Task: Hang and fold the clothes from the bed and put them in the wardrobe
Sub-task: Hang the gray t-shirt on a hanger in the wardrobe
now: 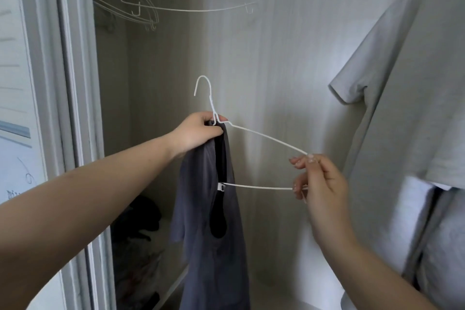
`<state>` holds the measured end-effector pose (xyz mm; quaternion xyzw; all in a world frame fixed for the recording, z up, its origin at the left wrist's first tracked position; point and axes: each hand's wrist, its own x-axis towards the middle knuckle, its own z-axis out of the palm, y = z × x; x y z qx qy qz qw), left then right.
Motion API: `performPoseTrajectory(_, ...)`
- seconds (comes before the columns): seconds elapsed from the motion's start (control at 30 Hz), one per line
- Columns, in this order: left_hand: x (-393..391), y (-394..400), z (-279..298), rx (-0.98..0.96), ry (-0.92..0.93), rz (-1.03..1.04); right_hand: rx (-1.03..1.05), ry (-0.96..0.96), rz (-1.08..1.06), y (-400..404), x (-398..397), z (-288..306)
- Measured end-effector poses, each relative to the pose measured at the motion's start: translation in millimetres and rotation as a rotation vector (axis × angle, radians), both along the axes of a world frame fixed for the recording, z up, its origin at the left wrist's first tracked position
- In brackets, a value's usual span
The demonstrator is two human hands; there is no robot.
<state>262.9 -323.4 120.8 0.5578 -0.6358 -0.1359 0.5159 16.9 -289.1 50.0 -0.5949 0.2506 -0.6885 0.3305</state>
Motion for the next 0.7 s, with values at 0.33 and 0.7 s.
performPoseTrajectory(0.33, -12, -5, -5, 0.027, -0.115, -0.059, 0.188, -0.230, 0.158, -26, -34, -20)
performPoseTrajectory(0.7, -27, -16, 4, -0.092, -0.141, 0.069, 0.514, 0.048, 0.421, 3, 16, -84)
